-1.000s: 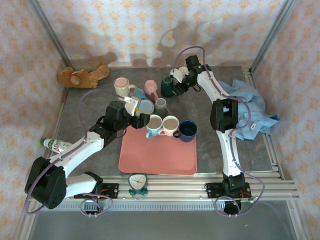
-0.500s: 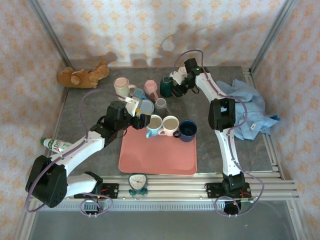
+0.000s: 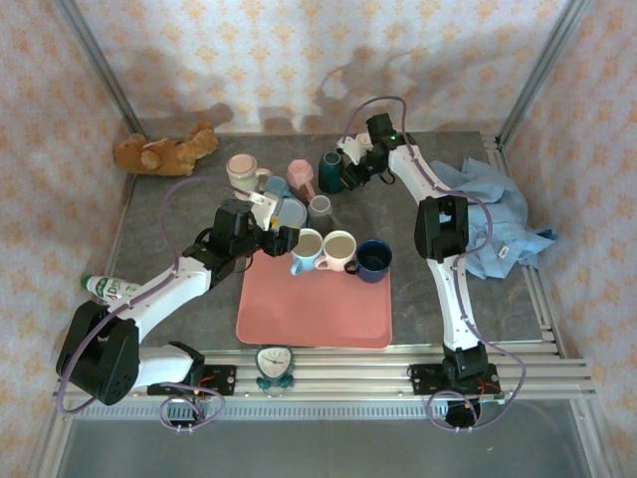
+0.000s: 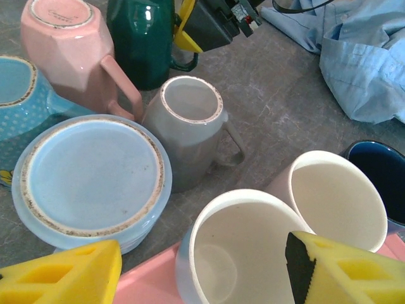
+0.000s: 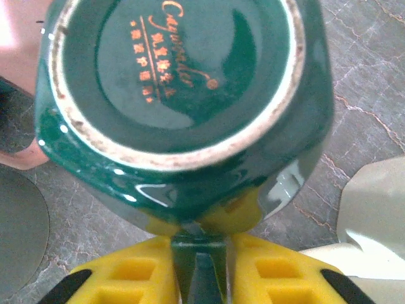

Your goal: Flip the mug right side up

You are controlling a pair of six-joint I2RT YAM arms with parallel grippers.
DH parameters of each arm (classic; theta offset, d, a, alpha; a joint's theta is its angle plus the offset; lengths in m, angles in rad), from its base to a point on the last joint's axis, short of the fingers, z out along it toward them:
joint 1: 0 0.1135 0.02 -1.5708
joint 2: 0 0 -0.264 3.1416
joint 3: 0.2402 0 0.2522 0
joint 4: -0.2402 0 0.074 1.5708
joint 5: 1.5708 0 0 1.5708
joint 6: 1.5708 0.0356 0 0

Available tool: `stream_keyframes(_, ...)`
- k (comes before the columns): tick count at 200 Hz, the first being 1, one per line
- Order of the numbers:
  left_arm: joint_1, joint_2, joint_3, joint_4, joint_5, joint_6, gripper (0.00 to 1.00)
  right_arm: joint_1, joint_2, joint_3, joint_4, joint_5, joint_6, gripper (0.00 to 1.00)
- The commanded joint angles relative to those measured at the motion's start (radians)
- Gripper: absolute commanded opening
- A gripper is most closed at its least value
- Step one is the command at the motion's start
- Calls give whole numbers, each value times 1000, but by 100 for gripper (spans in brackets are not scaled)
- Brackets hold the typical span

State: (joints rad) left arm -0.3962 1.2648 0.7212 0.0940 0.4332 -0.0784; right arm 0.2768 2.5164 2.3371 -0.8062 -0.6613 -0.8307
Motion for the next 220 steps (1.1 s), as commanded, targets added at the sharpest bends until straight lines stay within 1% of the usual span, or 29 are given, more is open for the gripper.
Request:
stream_keyframes(1,13,13,29,24,27,-2,70,13,24,24,12,21,-2,24)
stream_keyframes(32,17,26,39,28,46,-12,69,21,8,9,12,51,-11,14)
stream_keyframes(55,20,7,33,25,39,-10,68,27,-21,-22,29,45,-13,0)
stream_keyframes(76,21,-15,26,30,30,-15,68,28,-69,-63,61,20,9,0)
stream_keyframes(124,23,-36,8,65,34,-50,68,28,-229,-223,198,-34,105,0)
stream_keyframes(162,24,-57,-4,102,34,-104,68,28,-373,-317,248,-33,151,0)
stream_keyframes(193,23,-76,0,148,27,-209,68,28,-506,-394,278,-23,199,0)
stream_keyframes(220,23,-103,9,186,-14,-350,69,28,-637,-498,351,-42,273,0)
